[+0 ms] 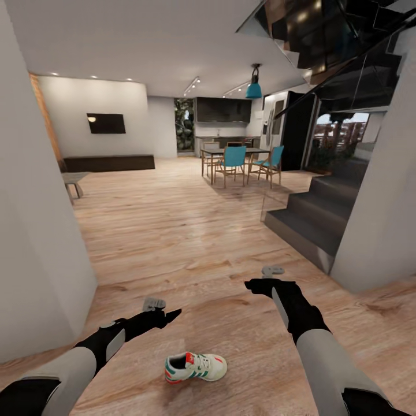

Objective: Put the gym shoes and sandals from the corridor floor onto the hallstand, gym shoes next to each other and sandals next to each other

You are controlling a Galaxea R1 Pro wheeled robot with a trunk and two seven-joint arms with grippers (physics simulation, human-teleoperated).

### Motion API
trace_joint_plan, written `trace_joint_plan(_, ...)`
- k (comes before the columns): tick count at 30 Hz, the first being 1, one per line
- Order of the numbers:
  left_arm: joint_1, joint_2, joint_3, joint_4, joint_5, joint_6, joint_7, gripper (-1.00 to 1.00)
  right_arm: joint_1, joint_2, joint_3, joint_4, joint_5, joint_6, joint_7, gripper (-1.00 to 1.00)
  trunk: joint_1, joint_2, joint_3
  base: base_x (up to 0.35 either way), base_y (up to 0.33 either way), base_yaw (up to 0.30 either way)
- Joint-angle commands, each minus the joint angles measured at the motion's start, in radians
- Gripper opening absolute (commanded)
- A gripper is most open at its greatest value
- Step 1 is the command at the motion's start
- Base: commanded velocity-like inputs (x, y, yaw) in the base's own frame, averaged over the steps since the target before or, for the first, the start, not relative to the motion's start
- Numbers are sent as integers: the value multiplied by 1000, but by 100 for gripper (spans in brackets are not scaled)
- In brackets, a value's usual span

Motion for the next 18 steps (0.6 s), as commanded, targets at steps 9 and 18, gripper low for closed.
trace_joint_plan(9, -1, 1, -5, 1, 5, -5, -2, 100, 0, 2, -6, -1, 11, 4, 8, 100, 0, 0, 3, 1, 0, -279)
trace_joint_plan(18, -1, 1, -5, 1, 5, -6, -2, 100, -1, 2, -7, -1, 11, 4, 9, 100, 0, 0, 7, 68, 50, -281)
